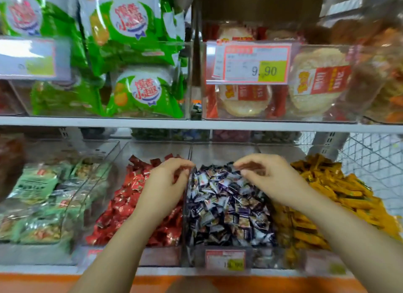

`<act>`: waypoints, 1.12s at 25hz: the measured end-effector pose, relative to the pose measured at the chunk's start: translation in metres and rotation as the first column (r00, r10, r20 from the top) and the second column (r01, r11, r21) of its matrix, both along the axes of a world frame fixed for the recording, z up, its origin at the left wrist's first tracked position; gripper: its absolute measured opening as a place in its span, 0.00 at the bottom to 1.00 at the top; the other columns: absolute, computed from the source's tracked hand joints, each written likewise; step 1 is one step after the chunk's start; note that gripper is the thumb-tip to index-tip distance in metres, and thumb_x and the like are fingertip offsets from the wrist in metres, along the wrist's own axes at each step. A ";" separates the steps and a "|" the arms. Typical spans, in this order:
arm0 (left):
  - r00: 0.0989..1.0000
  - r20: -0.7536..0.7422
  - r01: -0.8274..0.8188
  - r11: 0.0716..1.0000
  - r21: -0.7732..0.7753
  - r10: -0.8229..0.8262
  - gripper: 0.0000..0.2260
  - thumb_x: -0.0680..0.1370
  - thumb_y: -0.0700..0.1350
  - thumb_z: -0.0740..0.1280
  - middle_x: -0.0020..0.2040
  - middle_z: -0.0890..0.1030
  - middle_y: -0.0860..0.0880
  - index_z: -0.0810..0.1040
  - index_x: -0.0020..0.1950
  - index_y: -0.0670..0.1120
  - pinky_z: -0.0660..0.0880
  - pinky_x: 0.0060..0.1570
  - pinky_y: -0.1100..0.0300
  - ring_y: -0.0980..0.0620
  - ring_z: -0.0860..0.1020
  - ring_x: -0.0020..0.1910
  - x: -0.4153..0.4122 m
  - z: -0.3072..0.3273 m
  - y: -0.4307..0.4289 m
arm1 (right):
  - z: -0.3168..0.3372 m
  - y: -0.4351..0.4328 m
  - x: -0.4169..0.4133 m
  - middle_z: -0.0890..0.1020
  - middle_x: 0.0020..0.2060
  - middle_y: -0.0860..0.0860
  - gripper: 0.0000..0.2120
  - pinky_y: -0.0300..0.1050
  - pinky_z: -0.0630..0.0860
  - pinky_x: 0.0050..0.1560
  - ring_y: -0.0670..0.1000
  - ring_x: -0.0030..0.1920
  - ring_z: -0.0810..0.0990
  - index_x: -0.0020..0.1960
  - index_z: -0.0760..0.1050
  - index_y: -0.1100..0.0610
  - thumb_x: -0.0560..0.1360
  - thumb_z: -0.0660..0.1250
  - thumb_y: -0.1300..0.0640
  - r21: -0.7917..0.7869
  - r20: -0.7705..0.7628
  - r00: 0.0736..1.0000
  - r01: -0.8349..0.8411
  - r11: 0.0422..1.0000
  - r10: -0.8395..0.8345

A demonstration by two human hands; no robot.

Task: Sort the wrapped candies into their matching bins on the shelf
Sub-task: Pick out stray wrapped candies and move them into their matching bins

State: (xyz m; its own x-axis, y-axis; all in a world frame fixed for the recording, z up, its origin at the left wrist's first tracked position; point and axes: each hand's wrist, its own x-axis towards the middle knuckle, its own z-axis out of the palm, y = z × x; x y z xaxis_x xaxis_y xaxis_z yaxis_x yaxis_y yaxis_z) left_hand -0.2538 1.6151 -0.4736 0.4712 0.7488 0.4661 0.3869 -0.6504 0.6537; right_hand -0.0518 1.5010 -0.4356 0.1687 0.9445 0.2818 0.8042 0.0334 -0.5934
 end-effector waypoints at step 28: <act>0.864 -0.166 0.453 0.878 -0.157 -0.476 0.14 0.76 0.42 0.67 0.57 0.66 0.69 0.77 0.53 0.61 0.66 0.53 0.79 0.68 0.71 0.55 0.163 -0.026 -0.010 | -0.038 0.017 0.192 0.71 0.66 0.50 0.22 0.40 0.66 0.60 0.52 0.65 0.70 0.67 0.69 0.46 0.75 0.68 0.53 -0.336 0.284 0.958 0.140 0.931 -0.041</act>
